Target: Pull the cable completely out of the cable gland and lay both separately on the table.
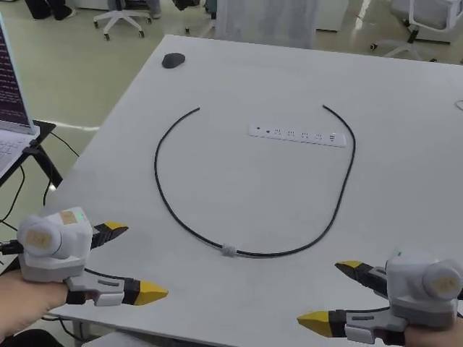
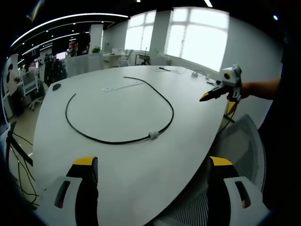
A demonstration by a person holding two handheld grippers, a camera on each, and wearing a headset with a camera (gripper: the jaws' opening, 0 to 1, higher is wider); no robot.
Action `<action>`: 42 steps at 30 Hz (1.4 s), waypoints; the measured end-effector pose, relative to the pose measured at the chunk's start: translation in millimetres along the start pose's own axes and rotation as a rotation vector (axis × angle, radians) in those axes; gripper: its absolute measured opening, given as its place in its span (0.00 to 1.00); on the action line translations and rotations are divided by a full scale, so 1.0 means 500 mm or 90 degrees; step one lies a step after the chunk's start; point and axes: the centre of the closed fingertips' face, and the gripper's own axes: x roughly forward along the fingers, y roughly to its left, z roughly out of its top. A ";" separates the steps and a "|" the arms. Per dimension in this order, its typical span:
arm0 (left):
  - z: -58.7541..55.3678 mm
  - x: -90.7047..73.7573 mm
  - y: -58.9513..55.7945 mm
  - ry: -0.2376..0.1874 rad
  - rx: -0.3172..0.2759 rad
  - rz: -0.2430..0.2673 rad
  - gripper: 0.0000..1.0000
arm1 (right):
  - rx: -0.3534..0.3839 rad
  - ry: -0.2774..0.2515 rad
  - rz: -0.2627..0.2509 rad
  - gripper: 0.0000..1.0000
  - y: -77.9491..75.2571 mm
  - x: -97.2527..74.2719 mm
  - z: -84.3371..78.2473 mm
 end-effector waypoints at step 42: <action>-0.032 0.009 0.052 0.015 0.011 -0.043 0.92 | -0.054 0.058 0.003 0.83 0.000 0.178 0.085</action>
